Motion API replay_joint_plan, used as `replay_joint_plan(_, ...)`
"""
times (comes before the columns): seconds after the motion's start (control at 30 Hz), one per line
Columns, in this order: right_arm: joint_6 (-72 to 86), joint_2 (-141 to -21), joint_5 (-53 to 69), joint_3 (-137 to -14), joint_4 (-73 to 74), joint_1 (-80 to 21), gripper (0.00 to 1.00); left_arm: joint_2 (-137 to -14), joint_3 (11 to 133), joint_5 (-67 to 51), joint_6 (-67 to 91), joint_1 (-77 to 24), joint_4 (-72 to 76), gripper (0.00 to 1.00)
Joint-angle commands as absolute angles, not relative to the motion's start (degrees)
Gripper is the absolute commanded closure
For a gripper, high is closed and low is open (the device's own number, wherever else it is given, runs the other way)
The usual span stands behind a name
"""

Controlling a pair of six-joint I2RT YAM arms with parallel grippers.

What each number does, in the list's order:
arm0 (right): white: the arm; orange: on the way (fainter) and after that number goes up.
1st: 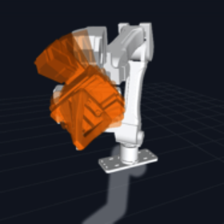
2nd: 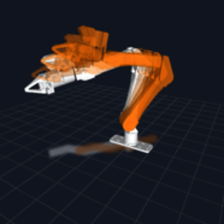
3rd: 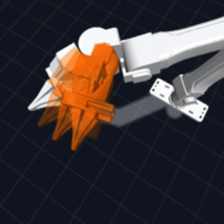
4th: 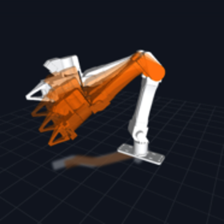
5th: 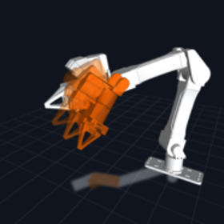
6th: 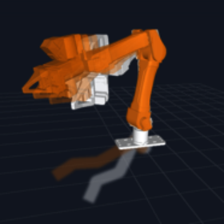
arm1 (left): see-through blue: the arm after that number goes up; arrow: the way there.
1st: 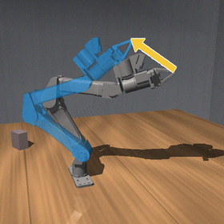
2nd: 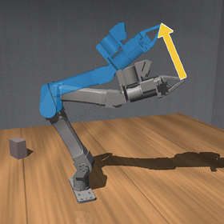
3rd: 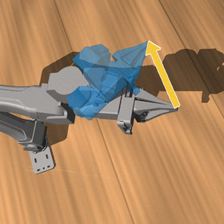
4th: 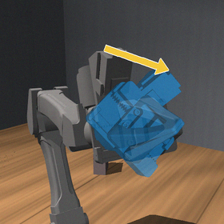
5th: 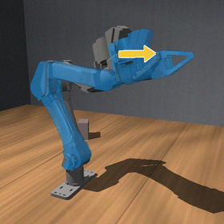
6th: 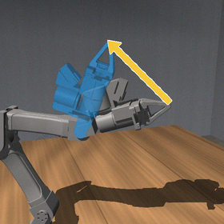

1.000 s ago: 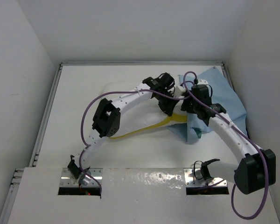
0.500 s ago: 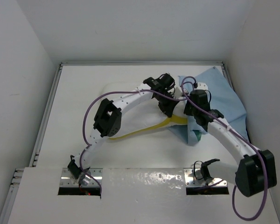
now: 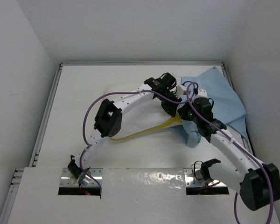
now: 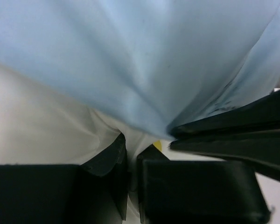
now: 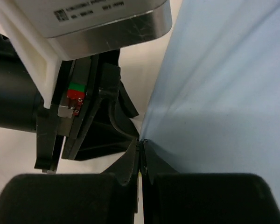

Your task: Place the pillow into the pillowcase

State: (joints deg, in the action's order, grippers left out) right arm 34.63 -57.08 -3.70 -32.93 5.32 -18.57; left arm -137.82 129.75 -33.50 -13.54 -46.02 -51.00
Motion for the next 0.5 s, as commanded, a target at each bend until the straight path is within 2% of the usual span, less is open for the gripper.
replay_joint_plan(0.0,40.43,-59.76,5.28,-30.86,-2.28,-19.34,1.0,-136.67,133.15,-42.87,-10.46,-45.7,-39.9,1.0)
replay_joint_plan(0.07,40.17,-60.64,2.04,-29.45,-0.98,-18.64,1.0,-136.41,134.29,-46.63,-12.9,-45.62,-43.3,0.98)
replay_joint_plan(0.1,40.08,-60.56,0.54,-28.31,-0.44,-17.68,1.0,-136.32,134.56,-47.1,-14.4,-45.62,-45.68,0.88)
replay_joint_plan(0.13,40.17,-60.38,1.22,-25.95,-0.18,-14.27,1.0,-136.14,134.82,-47.37,-16.33,-45.35,-48.14,0.7)
replay_joint_plan(0.17,40.51,-60.03,2.54,-24.97,-0.18,-12.5,0.93,-135.88,134.91,-47.72,-20.26,-45.18,-53.47,0.54)
replay_joint_plan(0.2,40.6,-58.9,3.85,-23.39,1.22,-10.74,0.87,-135.62,135.0,-47.9,-22.39,-45.0,-56.4,0.24)
replay_joint_plan(0.23,40.43,-58.02,5.43,-22.94,1.32,-8.72,0.78,-135.53,135.17,-48.16,-24.59,-44.56,-58.95,0.15)
replay_joint_plan(0.27,39.91,-56.35,5.62,-22.85,1.58,-8.27,0.52,-135.44,136.22,-48.77,-28.79,-44.39,-64.11,0.01)
replay_joint_plan(0.37,36.66,-55.63,6.24,-25.13,2.63,-7.56,0.2,-135.0,139.12,-49.22,-37.32,-43.59,-72.04,0.0)
replay_joint_plan(0.47,33.23,-58.7,7.21,-31.8,5.79,-7.21,0.18,-135.17,143.59,-44.5,-37.89,-42.46,-72.52,0.0)
